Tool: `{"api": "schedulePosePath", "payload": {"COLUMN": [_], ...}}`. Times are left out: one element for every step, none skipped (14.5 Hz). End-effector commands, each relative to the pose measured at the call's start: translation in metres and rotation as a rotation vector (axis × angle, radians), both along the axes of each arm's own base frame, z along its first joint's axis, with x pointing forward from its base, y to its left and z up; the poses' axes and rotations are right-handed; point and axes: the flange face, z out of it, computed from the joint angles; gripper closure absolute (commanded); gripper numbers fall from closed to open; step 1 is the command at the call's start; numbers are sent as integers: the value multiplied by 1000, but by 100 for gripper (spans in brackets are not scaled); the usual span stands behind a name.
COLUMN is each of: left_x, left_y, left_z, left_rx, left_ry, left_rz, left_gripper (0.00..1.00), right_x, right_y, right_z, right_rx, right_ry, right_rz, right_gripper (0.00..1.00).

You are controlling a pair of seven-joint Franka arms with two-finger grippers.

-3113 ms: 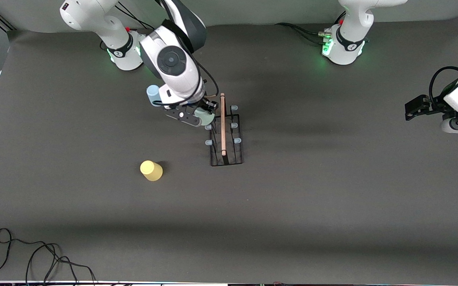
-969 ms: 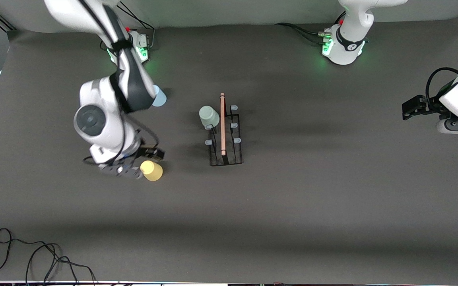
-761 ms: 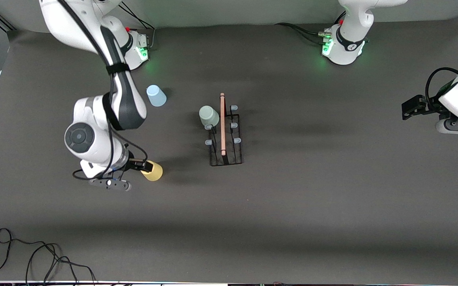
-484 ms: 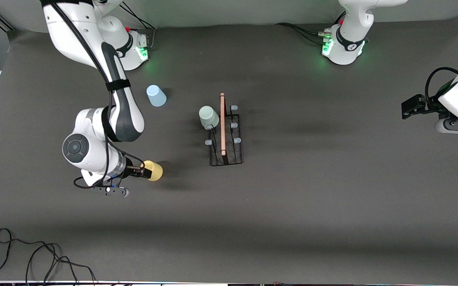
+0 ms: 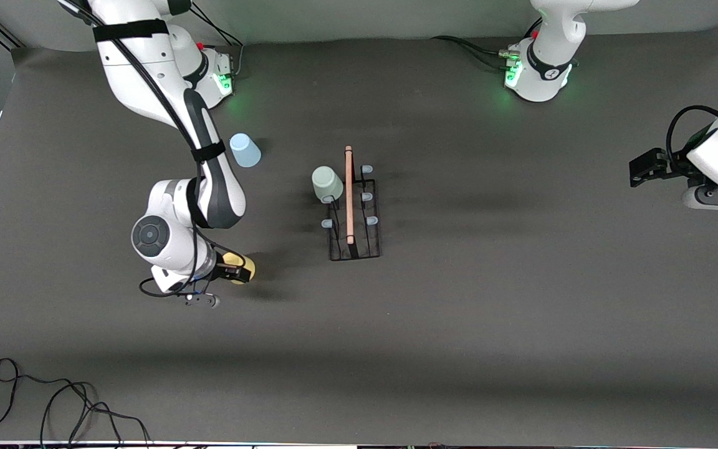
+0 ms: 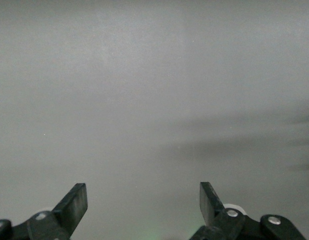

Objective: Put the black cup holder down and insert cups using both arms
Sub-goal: 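Grasp the yellow cup with the right gripper and lift it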

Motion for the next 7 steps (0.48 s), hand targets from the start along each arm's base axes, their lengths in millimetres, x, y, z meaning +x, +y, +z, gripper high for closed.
{"api": "schedulePosePath", "payload": {"left_x": [-2, -2, -2, -2, -1, -1, -1], "left_y": [-3, -3, -3, -2, -2, -2, -2], "left_z": [3, 3, 3, 3, 2, 2, 2], "left_rx": [19, 19, 19, 19, 19, 19, 19], "left_ry": [5, 5, 5, 3, 5, 6, 5], "left_rz": [1, 1, 1, 1, 1, 1, 1], "left_gripper": [0, 0, 0, 0, 0, 0, 0], "right_x": [-12, -14, -17, -20, -21, -20, -20], "right_y": [11, 11, 10, 10, 11, 11, 11], "right_z": [-4, -4, -6, -7, -7, -6, -4], "right_rx": [21, 21, 21, 21, 20, 21, 24], "right_ry": [0, 4, 10, 13, 15, 13, 9], "right_rz": [17, 17, 15, 16, 19, 22, 35], "right_gripper": [0, 0, 0, 0, 3, 18, 49]}}
